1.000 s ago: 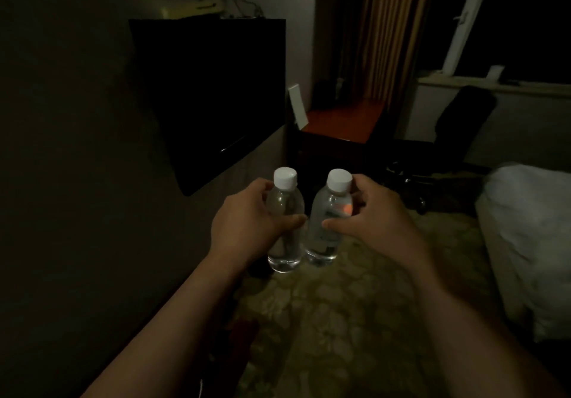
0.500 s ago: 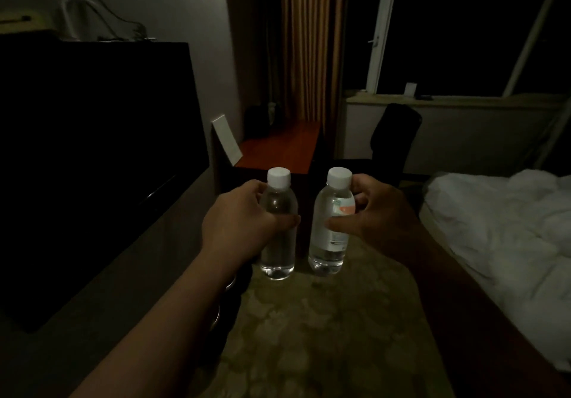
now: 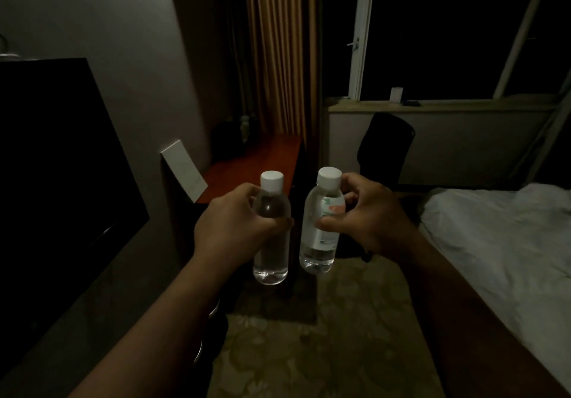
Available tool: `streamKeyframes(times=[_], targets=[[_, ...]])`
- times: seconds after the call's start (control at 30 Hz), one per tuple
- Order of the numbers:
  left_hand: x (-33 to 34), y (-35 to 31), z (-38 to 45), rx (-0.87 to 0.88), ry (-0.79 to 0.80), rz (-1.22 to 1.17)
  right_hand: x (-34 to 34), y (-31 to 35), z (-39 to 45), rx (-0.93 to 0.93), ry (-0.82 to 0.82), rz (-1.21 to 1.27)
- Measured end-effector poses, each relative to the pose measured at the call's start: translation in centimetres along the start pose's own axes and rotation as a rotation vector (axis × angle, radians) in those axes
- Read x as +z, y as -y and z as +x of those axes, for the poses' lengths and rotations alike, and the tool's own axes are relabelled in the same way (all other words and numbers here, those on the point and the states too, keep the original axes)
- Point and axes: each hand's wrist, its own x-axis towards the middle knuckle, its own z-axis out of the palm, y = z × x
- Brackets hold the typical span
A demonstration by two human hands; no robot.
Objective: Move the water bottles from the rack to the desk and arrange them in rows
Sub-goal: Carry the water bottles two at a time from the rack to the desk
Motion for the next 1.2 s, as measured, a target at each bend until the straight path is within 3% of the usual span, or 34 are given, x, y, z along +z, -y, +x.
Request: streamKeyframes(times=[0.37,0.53,0.9,1.2], targets=[[13.1,-4.1,20.6,-0.124,-0.163,0.019,-7.6,-14.2,23.6,-0.142,0.208,-0.012],[16.6,-3.6,28.6,-0.175,-0.22,0.071,-8.1,-19.4,33.7,-0.178,0.274,-0.005],[22.1,7.4,48.4,-0.268,-0.287,0.138,1.3,-27.8,56.9,-0.3,0.363,-0.005],[21.2,15.2,63.7,-0.418,-0.438,0.206,9.0,-29.2,75.0,-0.367,0.454,0.034]])
